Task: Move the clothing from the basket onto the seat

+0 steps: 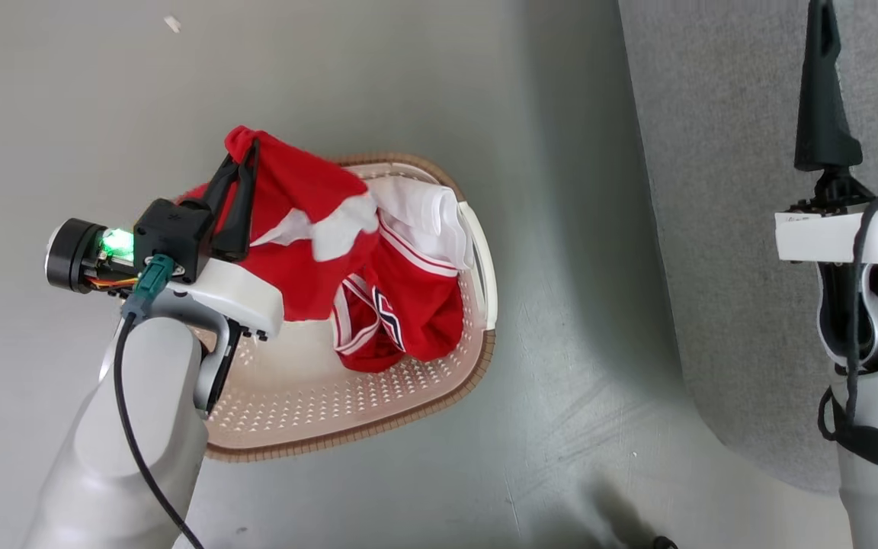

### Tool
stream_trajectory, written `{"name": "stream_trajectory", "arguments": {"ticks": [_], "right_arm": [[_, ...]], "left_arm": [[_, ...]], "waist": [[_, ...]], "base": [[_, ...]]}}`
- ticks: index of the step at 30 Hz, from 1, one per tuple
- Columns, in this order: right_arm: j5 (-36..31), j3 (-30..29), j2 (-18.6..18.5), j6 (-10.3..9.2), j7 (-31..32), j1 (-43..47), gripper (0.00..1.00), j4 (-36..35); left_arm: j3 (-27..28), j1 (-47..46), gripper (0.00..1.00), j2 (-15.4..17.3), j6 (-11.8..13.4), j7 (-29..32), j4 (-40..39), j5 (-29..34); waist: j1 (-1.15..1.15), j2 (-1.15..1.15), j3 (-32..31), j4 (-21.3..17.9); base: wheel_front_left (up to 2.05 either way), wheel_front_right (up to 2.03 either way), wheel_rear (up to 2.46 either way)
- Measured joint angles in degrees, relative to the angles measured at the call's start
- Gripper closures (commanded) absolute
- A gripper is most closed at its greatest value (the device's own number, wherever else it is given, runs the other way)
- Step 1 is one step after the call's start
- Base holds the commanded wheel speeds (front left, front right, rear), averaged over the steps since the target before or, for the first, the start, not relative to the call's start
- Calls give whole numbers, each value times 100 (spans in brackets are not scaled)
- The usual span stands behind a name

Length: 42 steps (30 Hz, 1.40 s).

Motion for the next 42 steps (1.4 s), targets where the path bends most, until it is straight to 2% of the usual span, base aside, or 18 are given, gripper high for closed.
{"name": "stream_trajectory", "arguments": {"ticks": [11,24,32,42], "right_arm": [[-221,-57,-3,0,1,311,0,191],[-504,-32,-3,0,1,908,0,425],[-590,282,-4,0,1,1232,0,494],[-790,831,-4,0,1,1723,0,622]], "left_arm": [[97,239,100,47,-157,-4,-703,-212],[35,658,100,375,-396,-2,-818,-225],[-149,681,100,435,-514,160,-879,-243],[-652,675,100,370,-664,512,-1053,-245]], "waist": [[0,0,-646,230],[0,0,-1544,475],[0,0,-2036,602],[-1,0,-2710,729]], "base": [[0,0,0],[0,0,0],[0,0,0],[0,0,0]]}}
